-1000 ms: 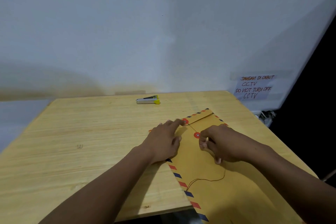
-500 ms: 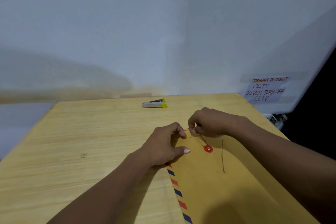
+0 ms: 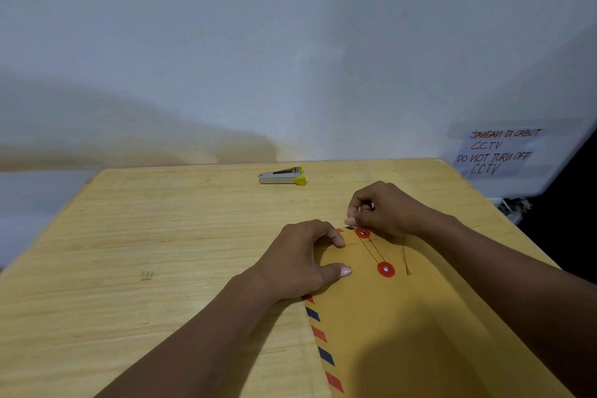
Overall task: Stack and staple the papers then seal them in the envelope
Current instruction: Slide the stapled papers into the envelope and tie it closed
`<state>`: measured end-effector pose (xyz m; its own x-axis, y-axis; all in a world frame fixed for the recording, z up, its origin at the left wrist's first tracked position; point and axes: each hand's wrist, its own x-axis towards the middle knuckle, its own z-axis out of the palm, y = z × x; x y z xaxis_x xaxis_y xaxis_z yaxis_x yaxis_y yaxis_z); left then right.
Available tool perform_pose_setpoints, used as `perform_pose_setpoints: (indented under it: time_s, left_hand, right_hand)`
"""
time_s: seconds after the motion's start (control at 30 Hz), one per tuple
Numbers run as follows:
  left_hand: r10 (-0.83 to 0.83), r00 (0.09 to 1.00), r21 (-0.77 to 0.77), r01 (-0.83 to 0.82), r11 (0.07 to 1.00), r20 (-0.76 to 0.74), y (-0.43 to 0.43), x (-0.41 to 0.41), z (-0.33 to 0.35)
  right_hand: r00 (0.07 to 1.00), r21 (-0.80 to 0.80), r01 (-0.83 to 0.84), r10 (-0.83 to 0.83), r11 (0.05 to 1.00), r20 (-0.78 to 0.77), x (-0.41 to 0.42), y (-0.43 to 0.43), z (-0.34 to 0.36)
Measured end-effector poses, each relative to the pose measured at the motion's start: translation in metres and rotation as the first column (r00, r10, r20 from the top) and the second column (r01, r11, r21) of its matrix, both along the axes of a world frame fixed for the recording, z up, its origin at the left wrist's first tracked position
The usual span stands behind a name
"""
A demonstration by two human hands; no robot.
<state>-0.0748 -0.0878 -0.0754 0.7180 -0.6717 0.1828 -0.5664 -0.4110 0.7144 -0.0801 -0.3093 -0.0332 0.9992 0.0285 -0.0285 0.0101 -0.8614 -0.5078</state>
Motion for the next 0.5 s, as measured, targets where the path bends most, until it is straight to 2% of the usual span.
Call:
perform_pose_setpoints:
  time_s: [0.27,0.5]
  left_hand:
    - [-0.01,0.996,0.034,0.008,0.999,0.083,-0.0051,-0.0036,0.0005]
    - [-0.007,0.996,0.073,0.0,0.997,0.091,-0.0063,-0.0061,0.0045]
  right_hand:
    - [0.998,-0.006,0.056,-0.056,0.998,-0.006,-0.0011,-0.0006,-0.0041]
    - [0.997,-0.039,0.073,-0.073,0.997,0.011,-0.0001,0.0053,-0.0078]
